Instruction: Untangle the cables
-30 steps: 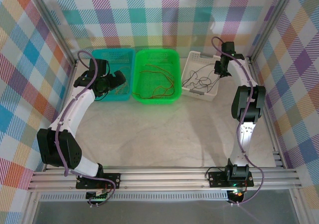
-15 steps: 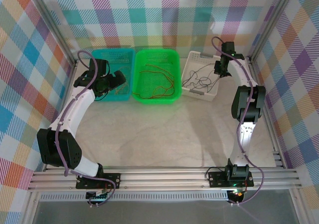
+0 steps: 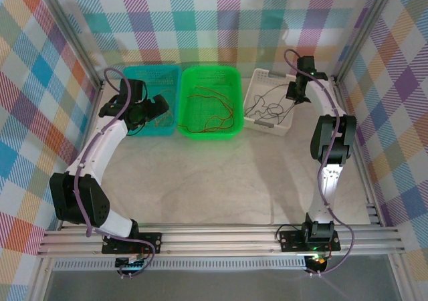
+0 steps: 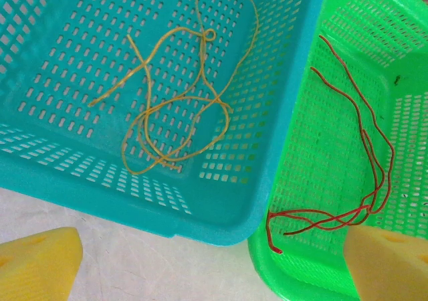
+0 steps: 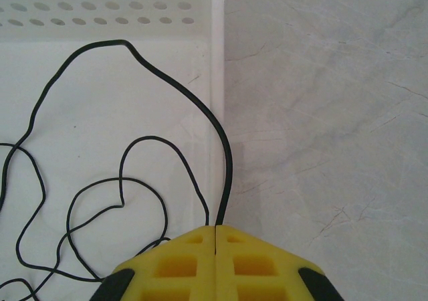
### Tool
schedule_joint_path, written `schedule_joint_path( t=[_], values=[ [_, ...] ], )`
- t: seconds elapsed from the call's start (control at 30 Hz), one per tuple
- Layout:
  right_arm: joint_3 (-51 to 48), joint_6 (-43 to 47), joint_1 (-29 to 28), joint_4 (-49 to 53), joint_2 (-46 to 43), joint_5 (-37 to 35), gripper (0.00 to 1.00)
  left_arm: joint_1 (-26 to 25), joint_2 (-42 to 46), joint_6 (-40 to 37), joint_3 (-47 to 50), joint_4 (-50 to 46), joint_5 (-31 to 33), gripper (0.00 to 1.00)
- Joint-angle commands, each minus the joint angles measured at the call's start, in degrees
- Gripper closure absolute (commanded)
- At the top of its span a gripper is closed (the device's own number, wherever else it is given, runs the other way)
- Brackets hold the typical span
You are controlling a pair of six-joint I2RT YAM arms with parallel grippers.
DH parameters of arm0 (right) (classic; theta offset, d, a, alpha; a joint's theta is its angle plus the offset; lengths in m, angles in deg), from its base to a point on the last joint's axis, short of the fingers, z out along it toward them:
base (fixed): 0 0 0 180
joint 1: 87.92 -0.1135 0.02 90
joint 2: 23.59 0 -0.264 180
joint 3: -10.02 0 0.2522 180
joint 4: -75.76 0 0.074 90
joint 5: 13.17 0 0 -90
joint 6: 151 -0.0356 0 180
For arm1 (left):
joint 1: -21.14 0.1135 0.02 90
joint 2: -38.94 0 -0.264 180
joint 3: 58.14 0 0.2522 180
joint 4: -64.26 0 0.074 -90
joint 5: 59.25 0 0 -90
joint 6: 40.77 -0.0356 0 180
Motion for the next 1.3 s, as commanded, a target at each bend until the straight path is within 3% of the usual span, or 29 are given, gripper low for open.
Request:
schedule_joint_path(
  t=[0.0, 0.4, 0.83, 1.17, 1.27],
  values=[
    [1.07, -0.87, -0.39, 1.75, -3.55, 0.45, 1.00, 0.87, -0.15, -1.25, -2.14, -1.71, -0.21, 0.00],
    [2.20, -1.04, -3.00, 2.14, -6.01, 2.30, 1.00, 0.76, -0.12, -1.18, -2.09, -1.65, -0.29, 0.00],
    [4.87, -3.20, -7.16, 4.90, 4.64, 10.83, 1.00, 0.85, -0.33, -1.15, -1.92, -1.56, -0.46, 0.00],
    [11.88, -2.59, -7.16, 12.59, 11.03, 9.23, 1.00, 0.78, -0.27, -1.15, -1.86, -1.46, -0.73, 0.00],
    [12.08, -2.67, -7.07, 13.22, 8.46, 8.53, 0.90, 0.86, -0.15, -1.07, -1.81, -1.48, -0.67, 0.00]
  ],
)
